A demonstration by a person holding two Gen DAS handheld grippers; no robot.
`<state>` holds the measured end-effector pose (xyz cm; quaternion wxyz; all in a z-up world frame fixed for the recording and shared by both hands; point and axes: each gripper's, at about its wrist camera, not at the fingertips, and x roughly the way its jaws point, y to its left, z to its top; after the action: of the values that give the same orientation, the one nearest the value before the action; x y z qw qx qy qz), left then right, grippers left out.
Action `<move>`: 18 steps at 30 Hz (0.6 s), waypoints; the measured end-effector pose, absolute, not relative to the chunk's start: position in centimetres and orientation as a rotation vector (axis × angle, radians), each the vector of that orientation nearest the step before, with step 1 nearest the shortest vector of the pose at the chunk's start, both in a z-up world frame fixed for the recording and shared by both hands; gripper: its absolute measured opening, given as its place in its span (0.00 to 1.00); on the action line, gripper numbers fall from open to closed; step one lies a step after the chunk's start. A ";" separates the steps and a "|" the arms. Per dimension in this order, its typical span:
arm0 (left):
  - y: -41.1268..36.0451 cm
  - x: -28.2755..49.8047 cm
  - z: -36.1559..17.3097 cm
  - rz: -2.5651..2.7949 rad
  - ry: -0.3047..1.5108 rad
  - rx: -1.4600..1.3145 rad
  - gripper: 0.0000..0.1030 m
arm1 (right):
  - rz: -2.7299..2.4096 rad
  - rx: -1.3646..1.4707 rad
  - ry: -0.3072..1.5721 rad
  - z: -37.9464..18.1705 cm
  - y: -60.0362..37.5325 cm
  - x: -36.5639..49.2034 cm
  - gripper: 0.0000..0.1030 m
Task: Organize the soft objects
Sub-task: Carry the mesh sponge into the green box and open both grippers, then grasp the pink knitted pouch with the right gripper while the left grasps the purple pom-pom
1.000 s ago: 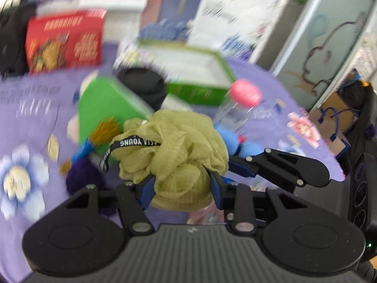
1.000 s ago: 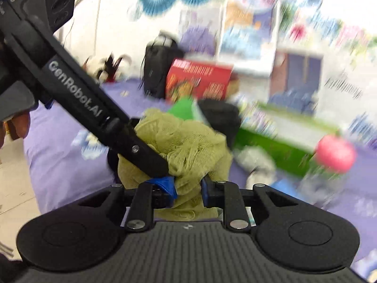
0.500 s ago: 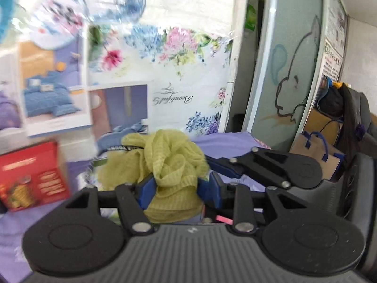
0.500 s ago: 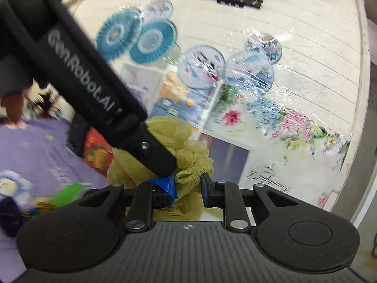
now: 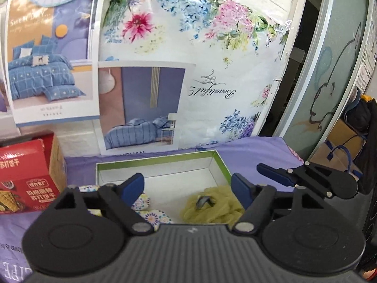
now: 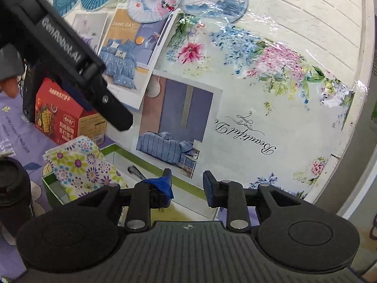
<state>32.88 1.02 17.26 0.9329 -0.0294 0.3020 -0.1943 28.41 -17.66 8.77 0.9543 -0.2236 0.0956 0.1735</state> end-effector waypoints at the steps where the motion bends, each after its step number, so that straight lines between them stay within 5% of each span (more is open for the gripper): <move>1: 1.0 32.5 17.4 -0.395 0.616 -0.042 0.73 | 0.353 -0.460 0.193 8.7 -17.5 28.2 0.12; 18: 5.4 13.8 14.5 -0.276 0.581 0.154 0.74 | 0.404 -0.289 0.182 6.7 -19.1 10.9 0.16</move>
<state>13.82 5.40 14.51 0.9458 0.0757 0.2851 -0.1357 10.87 -19.08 6.72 0.9652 -0.1431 0.0897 0.1997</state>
